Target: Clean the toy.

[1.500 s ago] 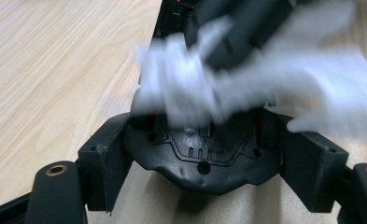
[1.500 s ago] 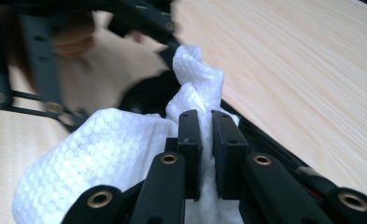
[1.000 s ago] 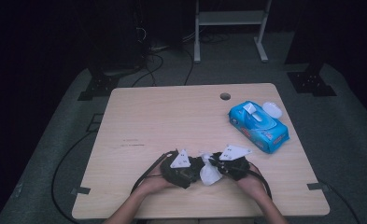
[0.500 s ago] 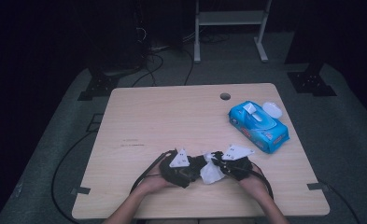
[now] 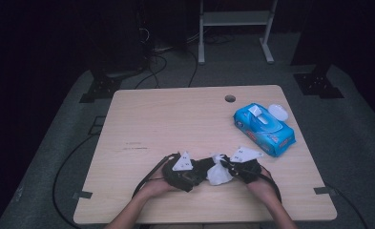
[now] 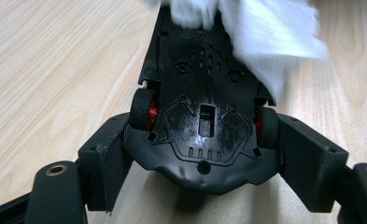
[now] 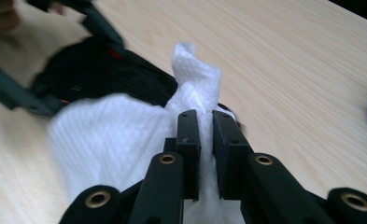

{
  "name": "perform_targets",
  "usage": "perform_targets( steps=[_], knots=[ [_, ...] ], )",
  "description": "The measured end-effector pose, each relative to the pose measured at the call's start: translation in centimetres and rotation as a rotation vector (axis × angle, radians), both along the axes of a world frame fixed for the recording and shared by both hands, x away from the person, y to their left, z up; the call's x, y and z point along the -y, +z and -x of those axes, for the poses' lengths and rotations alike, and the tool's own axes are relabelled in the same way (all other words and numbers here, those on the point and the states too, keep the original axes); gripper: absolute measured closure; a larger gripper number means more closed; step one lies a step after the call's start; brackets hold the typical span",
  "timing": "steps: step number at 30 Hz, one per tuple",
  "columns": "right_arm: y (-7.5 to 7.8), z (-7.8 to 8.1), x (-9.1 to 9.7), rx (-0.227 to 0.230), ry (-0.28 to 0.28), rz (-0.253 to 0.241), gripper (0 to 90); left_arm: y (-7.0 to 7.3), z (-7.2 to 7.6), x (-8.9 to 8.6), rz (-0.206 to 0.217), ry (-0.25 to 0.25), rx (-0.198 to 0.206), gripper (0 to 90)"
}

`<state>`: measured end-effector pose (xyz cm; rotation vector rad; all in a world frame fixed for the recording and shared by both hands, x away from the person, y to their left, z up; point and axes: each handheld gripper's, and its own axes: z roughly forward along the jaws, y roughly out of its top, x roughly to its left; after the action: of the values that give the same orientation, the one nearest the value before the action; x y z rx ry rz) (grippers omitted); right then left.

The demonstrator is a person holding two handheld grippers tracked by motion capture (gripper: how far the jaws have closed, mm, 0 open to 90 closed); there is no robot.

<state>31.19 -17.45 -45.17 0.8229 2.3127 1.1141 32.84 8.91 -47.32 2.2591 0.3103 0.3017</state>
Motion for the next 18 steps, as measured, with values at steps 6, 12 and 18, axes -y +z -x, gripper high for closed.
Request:
perform_targets(
  steps=[6,12,18],
  knots=[
    [-0.2,0.7,-1.5,-0.025,0.093,-0.025,81.0,-0.1,0.0,-0.1,-0.006,0.003,-0.004,24.0],
    [-0.2,-0.1,0.2,-0.019,0.009,-0.008,80.5,0.1,-0.2,-0.4,0.008,0.011,-0.005,24.0],
    [-0.2,0.1,0.3,-0.035,0.021,-0.022,81.4,-0.1,-0.2,-0.4,-0.004,0.01,-0.007,24.0]
  ],
)
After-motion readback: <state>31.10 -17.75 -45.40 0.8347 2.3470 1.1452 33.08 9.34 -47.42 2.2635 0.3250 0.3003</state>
